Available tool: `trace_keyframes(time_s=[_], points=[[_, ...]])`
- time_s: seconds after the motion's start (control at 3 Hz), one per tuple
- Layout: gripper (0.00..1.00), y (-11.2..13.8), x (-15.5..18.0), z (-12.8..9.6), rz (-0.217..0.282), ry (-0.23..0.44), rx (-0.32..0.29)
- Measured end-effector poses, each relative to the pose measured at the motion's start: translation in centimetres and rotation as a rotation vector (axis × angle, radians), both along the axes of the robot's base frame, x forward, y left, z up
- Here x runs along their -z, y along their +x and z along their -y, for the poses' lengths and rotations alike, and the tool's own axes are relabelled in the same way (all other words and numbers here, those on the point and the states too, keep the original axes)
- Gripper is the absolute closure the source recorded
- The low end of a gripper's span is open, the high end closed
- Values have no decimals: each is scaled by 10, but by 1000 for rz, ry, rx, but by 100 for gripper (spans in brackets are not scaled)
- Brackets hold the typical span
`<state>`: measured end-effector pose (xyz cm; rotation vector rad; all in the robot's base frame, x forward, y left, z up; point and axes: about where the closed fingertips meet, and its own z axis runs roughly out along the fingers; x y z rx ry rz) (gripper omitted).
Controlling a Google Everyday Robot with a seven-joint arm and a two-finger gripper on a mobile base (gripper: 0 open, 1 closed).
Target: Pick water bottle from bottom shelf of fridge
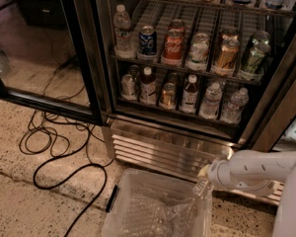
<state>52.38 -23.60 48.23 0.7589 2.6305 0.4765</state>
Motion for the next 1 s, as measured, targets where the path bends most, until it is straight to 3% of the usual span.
trace_keyframes(time_s=[0.33,0.67,1.0], points=[[100,-30,24,-43,-90,125,-86],[100,-58,43,-75,-174,285,-131],[100,-77,57,-96,-257,398,-158]])
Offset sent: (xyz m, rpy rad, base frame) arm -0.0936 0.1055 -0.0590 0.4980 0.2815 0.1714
